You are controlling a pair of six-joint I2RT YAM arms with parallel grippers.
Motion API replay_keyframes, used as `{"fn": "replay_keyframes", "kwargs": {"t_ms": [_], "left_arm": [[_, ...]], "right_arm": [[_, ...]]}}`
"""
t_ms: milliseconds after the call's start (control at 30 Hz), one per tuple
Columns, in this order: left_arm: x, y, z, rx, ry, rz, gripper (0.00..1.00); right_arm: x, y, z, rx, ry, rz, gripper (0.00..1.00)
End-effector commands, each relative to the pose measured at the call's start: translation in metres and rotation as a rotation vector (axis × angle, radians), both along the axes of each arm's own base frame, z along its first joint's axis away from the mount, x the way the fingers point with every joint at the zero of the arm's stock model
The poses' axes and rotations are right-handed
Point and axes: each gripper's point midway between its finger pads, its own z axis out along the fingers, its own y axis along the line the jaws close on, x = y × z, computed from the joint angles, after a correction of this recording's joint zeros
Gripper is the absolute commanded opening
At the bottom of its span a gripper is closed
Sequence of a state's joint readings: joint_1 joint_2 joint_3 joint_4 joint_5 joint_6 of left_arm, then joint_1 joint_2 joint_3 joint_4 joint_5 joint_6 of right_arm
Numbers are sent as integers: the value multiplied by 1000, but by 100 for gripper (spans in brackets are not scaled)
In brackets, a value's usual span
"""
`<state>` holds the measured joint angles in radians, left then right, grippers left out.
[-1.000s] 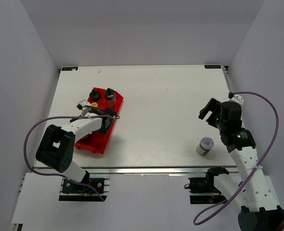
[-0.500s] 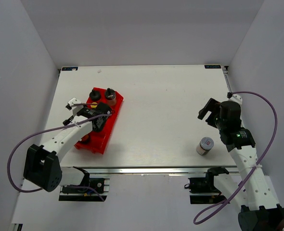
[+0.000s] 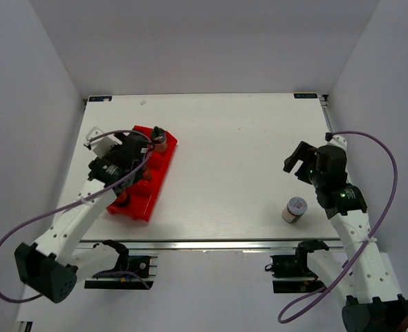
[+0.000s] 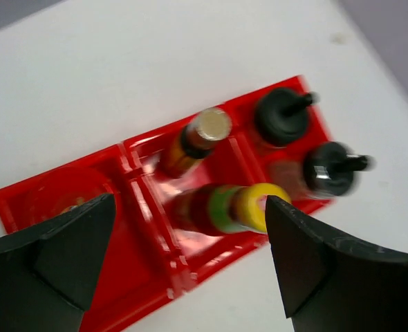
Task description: Organize the condiment bottles
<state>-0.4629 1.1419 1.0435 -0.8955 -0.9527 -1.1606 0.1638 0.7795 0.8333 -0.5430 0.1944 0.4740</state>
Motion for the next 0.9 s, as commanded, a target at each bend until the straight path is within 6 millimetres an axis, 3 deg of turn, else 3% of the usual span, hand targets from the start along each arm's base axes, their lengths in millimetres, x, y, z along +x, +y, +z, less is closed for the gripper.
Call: {"fn": "replay_keyframes", "kwargs": {"t_ms": [0,67,100,167,200,233,267,333,367,400,433,500,533,567,600,633,667,733,800,867], "left_arm": [[7,-12,55,-81,-204,-108,98],[9,-23,68,-87,-253,-210,98],[10,-27,87,-105,-324,-251,98],[12,-49,99,-66,-324,-434,98],[15,-60,105,-48,-333,-519,98],[20,-88,114,-2,-341,-713,98],[22,-103,122,2,-353,-802,98],[35,-137,108,-12,-296,-959,98],[32,-166,104,-58,-289,-1109,98],[36,-183,106,-78,-307,-1172,98],[38,-211,85,-96,-255,-1261,98],[40,-241,79,-53,-227,-1291,98],[23,-275,74,18,-205,-1367,98],[24,-295,53,64,-145,-1385,98],[21,-315,62,77,-178,-1429,98],[7,-339,58,88,-180,-1522,98],[4,-357,41,79,-153,-1586,98],[-21,-395,37,47,-169,-1753,98],[-31,-418,14,61,-132,-1816,98],[-45,-434,6,104,-115,-1843,98]], "right_arm": [[2,3,16,1,-53,27,89],[2,4,17,5,-59,36,89],[2,5,18,5,-61,42,89],[1,5,19,5,-64,46,89],[1,6,19,6,-66,47,89],[1,6,19,7,-67,45,89],[1,5,19,9,-66,40,89],[0,3,12,5,-27,23,89],[1,2,13,1,-17,16,89],[3,0,6,-11,26,4,89],[-1,-10,-2,-31,80,-52,89],[2,-30,-6,-85,128,-172,89],[0,-37,-10,-84,158,-219,89],[0,-40,-12,-89,175,-238,89],[2,-39,-14,-81,195,-233,89],[2,-44,-17,-69,206,-252,89],[4,-46,-17,-59,201,-259,89],[3,-55,-15,-38,191,-287,89],[-2,-60,-12,-37,196,-293,89],[-9,-69,-9,-24,207,-324,89]]}}
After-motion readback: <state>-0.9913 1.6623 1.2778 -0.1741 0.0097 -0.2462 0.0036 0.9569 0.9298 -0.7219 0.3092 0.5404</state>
